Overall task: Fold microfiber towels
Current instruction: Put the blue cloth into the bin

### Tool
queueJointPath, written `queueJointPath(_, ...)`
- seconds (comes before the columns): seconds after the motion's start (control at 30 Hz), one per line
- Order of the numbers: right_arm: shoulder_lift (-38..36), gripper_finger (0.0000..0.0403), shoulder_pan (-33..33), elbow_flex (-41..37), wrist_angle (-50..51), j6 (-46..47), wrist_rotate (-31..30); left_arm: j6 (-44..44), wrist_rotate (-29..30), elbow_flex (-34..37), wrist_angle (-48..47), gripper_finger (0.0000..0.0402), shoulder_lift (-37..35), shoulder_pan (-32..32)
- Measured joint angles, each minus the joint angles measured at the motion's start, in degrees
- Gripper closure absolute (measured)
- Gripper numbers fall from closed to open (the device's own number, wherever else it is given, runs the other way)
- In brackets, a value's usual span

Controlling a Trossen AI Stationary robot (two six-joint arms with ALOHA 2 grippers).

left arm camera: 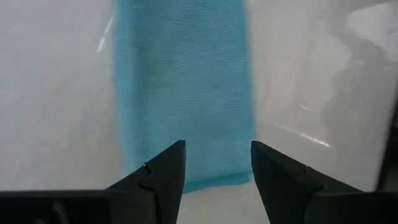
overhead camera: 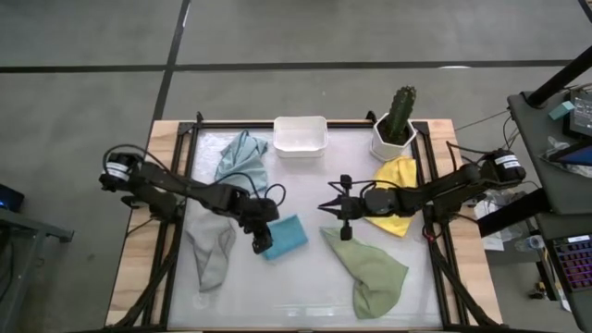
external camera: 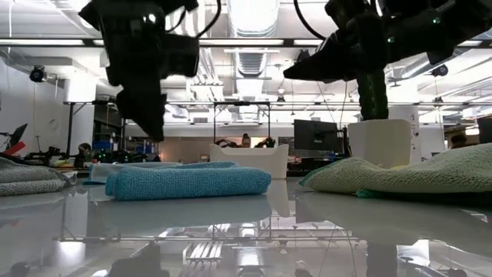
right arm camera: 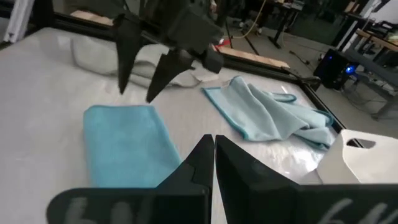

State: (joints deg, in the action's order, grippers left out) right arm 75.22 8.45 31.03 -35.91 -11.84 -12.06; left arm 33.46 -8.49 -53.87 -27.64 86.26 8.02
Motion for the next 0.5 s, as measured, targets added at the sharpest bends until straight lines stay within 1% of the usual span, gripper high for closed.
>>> queueJointPath(0.1,0.4,0.0394,0.0,0.0,0.0,0.0,0.0,-2.5,-1.5,0.0,0.0,0.0229,0.0,-1.7)
queueJointPath(0.17,0.7,0.0394,0.0,0.0,0.1,-0.1,0.0,-2.8,-1.6,0.0,0.6,0.0217,0.0,-2.3)
queueJointPath(0.27,1.0,0.0394,0.0,0.0,0.1,-0.3,0.0,-2.9,-1.6,0.4,0.8,0.0188,1.4,-2.8)
queueJointPath(0.37,1.0,0.0394,0.0,0.0,0.0,-0.2,0.0,-3.3,-1.5,0.5,0.7,0.0149,3.1,-2.8)
queueJointPath(0.4,1.0,0.0394,0.0,0.0,0.1,-0.2,0.0,-4.4,-0.8,0.5,0.8,0.0136,3.7,-2.9)
queueJointPath(0.5,1.0,0.0394,0.0,0.0,0.0,-0.2,0.0,-5.4,4.7,0.5,1.8,0.0103,5.4,-3.1)
